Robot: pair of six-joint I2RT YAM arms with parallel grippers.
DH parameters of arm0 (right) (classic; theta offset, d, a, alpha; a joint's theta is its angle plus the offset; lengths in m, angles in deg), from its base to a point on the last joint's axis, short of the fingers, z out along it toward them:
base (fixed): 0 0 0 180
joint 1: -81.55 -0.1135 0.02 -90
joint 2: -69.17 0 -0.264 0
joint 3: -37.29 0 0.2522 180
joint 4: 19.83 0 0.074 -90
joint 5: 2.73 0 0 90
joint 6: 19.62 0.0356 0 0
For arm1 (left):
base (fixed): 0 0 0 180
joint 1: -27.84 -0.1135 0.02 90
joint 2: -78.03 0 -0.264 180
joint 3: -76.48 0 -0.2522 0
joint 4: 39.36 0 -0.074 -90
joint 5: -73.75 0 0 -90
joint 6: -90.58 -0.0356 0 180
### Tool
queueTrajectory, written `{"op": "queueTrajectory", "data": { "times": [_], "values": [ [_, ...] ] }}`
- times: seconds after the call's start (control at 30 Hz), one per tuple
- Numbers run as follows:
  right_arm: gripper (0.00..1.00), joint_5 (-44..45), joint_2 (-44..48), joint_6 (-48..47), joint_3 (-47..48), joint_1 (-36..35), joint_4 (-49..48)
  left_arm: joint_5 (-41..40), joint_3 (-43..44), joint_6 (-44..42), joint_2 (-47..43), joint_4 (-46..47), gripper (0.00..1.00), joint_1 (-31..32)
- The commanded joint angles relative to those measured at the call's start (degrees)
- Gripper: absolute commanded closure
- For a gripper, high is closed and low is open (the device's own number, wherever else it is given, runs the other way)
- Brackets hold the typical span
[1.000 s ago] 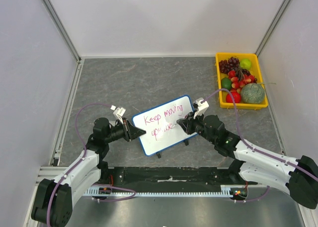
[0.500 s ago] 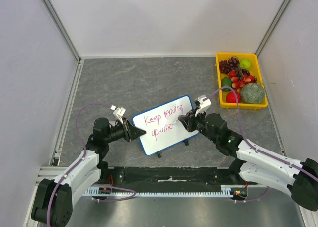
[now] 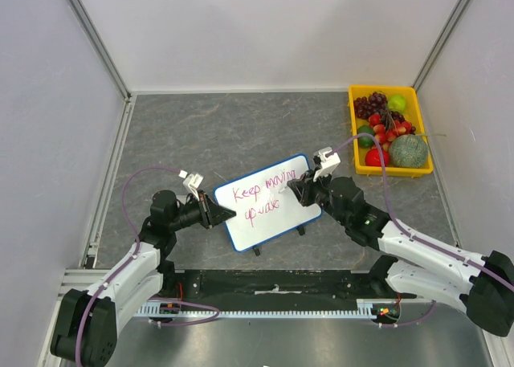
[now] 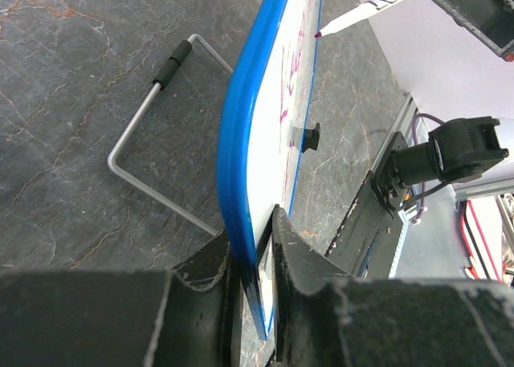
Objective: Write a sentence on the whiteboard
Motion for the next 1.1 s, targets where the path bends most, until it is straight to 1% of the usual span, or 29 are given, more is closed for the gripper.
{"op": "queueTrajectory", "data": {
  "times": [0.0,0.47,0.7,1.07],
  "values": [
    [1.0,1.19,-1.83,-1.47,2.9,0.66,-2.36,-3.08,-0.39,-4.06,-0.12,1.12,0.98,-0.19],
    [1.0,-0.04,-1.05,-0.15,-0.97,1.01,-3.24,-3.08,-0.39,-4.07,0.14,1.12,0.98,-0.28],
    [1.0,-0.39,-1.66,-0.42,-0.53,1.01,-2.97,-2.99,-0.3,-4.06,0.14,1.12,0.98,-0.19],
    [1.0,-2.5,-1.49,-0.5,-2.73,1.01,-1.83,-2.99,-0.3,-4.15,0.14,1.12,0.98,-0.19]
  ]
}}
